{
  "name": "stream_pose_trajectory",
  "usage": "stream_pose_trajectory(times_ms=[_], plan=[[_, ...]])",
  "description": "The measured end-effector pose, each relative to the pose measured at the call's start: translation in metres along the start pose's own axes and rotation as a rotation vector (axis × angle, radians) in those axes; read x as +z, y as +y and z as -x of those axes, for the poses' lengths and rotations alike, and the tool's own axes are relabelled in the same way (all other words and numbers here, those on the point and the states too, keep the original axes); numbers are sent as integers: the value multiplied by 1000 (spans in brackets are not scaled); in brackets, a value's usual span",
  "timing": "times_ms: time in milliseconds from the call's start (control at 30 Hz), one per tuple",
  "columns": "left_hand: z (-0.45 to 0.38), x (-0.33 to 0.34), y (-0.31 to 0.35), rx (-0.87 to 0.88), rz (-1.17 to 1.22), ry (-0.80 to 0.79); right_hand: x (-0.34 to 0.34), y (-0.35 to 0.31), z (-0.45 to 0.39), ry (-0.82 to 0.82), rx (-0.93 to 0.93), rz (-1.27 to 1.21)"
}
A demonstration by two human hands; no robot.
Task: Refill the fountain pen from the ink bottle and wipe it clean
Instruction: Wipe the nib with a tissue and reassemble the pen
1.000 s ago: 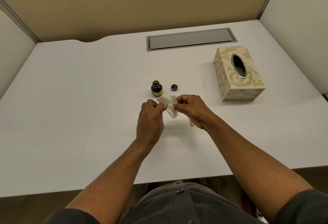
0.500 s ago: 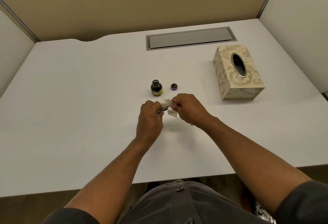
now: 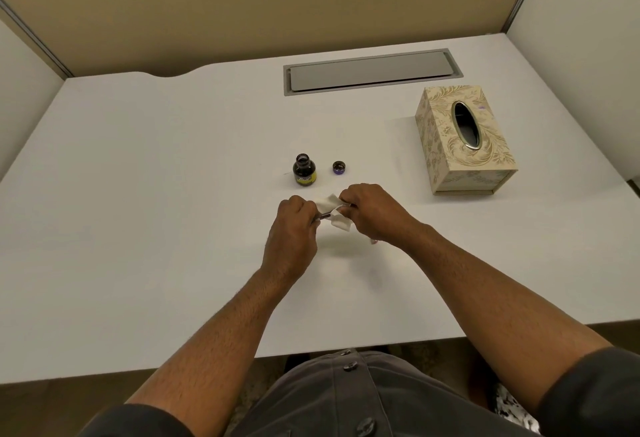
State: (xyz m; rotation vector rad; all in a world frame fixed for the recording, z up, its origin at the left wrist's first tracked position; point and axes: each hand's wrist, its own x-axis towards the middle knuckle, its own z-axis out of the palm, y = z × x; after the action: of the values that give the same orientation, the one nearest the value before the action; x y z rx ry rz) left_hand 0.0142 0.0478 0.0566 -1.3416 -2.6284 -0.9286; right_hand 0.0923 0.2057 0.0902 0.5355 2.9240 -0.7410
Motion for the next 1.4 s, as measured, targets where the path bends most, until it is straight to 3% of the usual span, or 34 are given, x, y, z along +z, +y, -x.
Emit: stream_pose_trajectory(times_ms=[367,500,567,667,800,967,1067,1200,1400], plan=[[-6,-2,-14,193,-156,-12,3,10,1,-47,-45,-151],[-7,-2,-17,172,-160,0,5,20,4,6,12,-218],[-8,-4,-20,80,-69,44,7,28,5,93,91,-223],[-13,-8,-16,-202,184,78,11,34,5,208,184,-251],[-25,-15,-1,-631,600,-35,12,24,2,259,318,-342],[-23,-15,12,-799,921,-170,16,10,-7,304,372,-415],[-23,-12,18,-804,922,-175,16,4,-10,299,370,-588],[-21,-7,18,-743,790,-113,19,0,-11,196,374,-1114],[-15,-4,8,-334,288,34,12,-5,-7,141,429,-1423]])
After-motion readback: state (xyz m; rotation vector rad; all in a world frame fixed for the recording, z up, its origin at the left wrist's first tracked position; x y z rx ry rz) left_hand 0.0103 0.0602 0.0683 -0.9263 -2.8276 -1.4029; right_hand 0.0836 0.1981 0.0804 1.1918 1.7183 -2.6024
